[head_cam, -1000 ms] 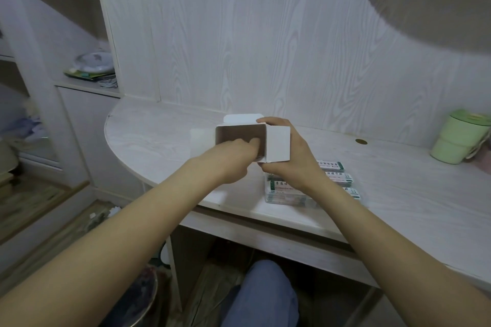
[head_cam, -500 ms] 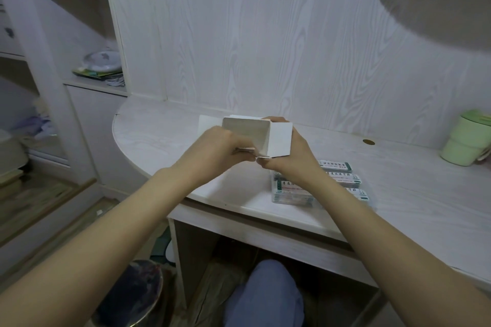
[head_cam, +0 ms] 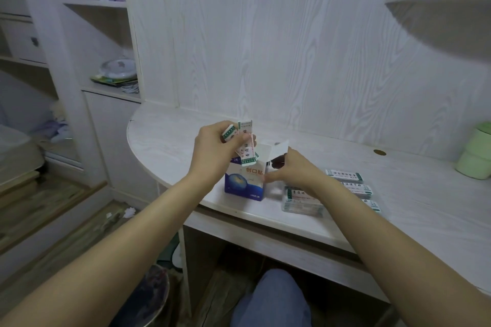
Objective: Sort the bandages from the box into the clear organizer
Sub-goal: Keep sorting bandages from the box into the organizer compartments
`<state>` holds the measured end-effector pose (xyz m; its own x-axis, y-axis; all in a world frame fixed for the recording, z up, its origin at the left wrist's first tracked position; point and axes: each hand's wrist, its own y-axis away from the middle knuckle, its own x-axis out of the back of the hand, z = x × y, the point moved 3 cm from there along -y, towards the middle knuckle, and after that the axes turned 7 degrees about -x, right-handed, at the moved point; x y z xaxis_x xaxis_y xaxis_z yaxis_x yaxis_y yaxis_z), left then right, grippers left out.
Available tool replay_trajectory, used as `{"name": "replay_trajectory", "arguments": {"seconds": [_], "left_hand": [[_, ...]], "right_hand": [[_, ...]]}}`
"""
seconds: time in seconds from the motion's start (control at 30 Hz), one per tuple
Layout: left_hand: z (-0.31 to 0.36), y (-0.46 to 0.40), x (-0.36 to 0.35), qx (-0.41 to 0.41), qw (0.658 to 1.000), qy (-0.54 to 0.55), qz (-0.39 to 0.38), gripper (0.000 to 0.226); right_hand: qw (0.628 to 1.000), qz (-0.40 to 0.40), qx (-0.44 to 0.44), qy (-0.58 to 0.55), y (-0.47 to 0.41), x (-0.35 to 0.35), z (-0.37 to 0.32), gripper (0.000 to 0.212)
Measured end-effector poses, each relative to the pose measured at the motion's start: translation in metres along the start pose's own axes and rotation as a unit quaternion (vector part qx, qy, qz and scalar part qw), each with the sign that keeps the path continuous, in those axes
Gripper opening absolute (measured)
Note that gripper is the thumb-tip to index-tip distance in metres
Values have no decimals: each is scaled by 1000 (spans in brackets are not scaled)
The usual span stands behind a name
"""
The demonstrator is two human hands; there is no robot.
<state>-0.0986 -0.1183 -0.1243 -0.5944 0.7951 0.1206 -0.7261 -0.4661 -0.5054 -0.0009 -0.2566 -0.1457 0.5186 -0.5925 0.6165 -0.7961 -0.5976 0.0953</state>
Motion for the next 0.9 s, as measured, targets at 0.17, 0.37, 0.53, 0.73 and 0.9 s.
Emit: {"name": "replay_trajectory", "arguments": {"seconds": [0.17, 0.37, 0.53, 0.73, 0.9], "left_hand": [[5, 5, -14, 66, 991, 112, 16, 13], [23, 18, -53, 63, 978, 197, -12, 9], [30, 28, -78, 74, 978, 183, -63, 17], [34, 31, -99, 81, 988, 100, -90, 7], [33, 32, -123, 78, 982, 21, -168, 25]], "right_hand": [[987, 151, -30, -38, 28, 27, 4, 84], [976, 170, 66, -122, 57, 39, -4, 28], [967, 197, 83, -136, 74, 60, 10, 13], [968, 218, 67, -103, 90, 87, 43, 11], [963, 251, 65, -77, 95, 107, 67, 21]]}}
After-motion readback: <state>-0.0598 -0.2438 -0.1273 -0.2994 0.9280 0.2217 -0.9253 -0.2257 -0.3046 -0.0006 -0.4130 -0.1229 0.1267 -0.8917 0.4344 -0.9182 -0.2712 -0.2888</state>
